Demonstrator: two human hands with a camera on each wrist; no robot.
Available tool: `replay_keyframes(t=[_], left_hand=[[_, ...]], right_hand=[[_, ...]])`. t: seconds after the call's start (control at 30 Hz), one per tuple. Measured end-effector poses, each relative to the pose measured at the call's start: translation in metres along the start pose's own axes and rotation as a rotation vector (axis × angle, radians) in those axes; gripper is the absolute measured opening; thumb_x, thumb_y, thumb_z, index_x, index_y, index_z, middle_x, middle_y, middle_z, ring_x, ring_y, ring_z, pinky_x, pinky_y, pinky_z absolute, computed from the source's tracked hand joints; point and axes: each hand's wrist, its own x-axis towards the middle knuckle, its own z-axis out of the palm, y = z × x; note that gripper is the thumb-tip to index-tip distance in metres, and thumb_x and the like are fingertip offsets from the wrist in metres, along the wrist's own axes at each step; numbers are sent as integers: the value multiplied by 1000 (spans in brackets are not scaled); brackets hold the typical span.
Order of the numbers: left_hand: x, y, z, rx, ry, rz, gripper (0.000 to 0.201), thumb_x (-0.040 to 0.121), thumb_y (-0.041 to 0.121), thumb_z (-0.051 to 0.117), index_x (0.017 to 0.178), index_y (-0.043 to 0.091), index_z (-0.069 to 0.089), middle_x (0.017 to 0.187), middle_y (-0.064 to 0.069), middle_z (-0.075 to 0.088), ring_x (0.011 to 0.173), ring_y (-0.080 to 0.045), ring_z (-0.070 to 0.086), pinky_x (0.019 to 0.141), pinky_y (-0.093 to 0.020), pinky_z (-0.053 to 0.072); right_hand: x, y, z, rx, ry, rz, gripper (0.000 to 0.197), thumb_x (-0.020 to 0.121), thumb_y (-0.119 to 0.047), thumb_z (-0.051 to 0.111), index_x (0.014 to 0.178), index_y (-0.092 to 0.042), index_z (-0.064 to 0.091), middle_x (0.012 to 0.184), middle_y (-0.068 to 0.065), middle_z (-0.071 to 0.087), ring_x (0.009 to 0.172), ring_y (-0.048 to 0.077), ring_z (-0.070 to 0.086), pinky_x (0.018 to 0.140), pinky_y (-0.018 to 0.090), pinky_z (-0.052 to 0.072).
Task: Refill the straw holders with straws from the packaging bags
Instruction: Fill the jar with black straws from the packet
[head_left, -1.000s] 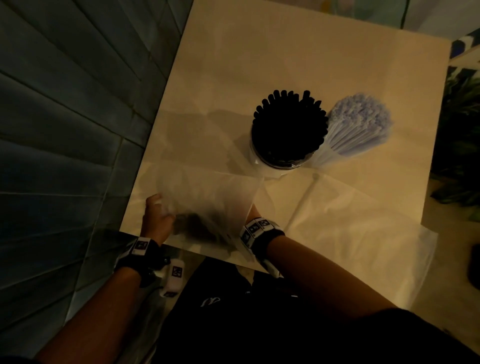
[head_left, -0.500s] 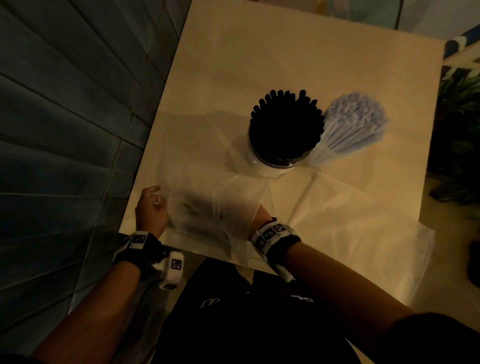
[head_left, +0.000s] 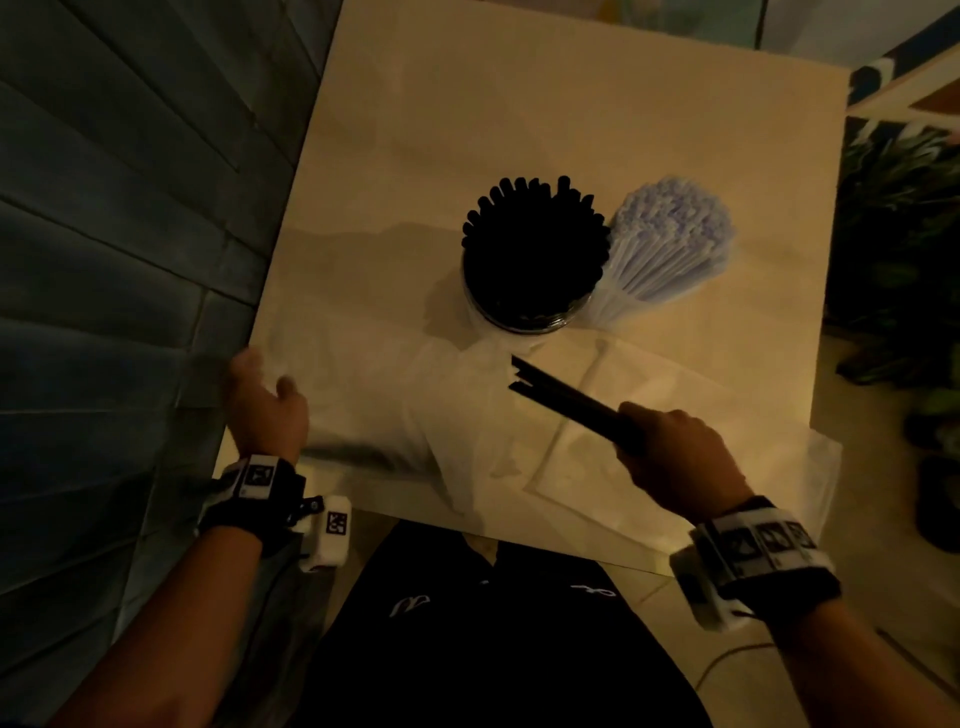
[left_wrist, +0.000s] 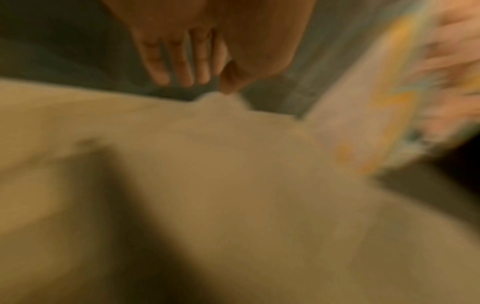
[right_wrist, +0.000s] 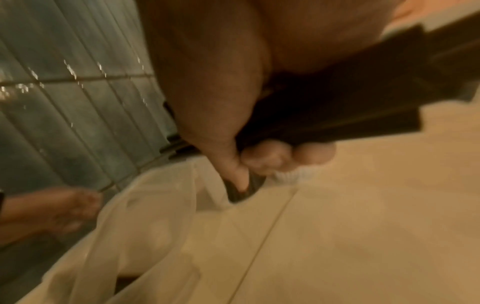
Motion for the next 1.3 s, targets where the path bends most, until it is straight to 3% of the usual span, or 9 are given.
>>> replay_keyframes(t=[0.13,0.23,0.33,0.4,0.57,0.77,0.9,1.1,1.3], left_hand=[[-53,102,0,-373,-238,324,24,99,22,53,120,11,57,119,-4,62,109,-16,59,93,-34,50],[-107,167,6,-523,-623,447,32,102,23,41,118,2,58,113,-8,66,108,-19,63,94,-30,50],[-144,196,17,-453,-832,531,30,102,22,42,114,4,63,107,-4,69,104,-16,65,90,-29,52],[-149,206,20,-407,-811,621,27,101,22,46,110,6,66,106,-1,70,103,-16,65,87,-32,53],[-101,214,18,-269,-298,883,25,95,16,58,115,3,60,116,-9,60,108,-20,56,91,-36,47],[-47,234,48,288,-459,959,123,51,80,73,149,21,29,161,-5,20,145,-23,25,112,-53,30],[-37,237,63,462,-593,1015,140,43,88,69,154,26,10,164,-2,7,151,-27,9,114,-62,22],[-33,229,70,448,-505,1096,137,46,89,65,154,21,17,161,-3,20,148,-28,19,116,-54,25],[-26,222,90,501,-428,1174,114,66,90,49,153,20,27,159,4,26,148,-20,24,116,-46,26]], right_hand=[[-12,-7,-11,62,124,-140,9,91,-28,60,98,-26,54,63,-6,53,55,23,53,51,27,33],[-5,-37,-14,193,157,-308,11,88,-25,64,94,-23,56,64,-9,52,56,23,52,55,32,39],[8,-71,-17,391,205,-440,18,88,-32,56,100,-21,63,80,-3,69,66,21,63,61,39,51],[13,-84,-24,555,282,-485,26,88,-33,50,95,-16,68,83,-2,72,69,18,65,61,38,52],[21,-79,-60,1033,554,-283,16,91,-23,68,76,-24,66,63,-11,64,54,6,56,52,26,45],[39,-73,-122,1668,789,-314,36,89,-17,68,58,-25,50,52,0,46,46,18,42,53,33,36],[47,-82,-140,1710,859,-409,38,92,-13,64,59,-24,49,49,3,45,43,21,42,52,36,38],[62,-102,-132,1557,919,-281,31,86,-29,67,58,-29,53,57,9,50,52,28,49,51,45,43],[66,-124,-128,1448,1018,-320,29,85,-25,63,60,-25,49,61,0,47,55,17,47,52,34,39]])
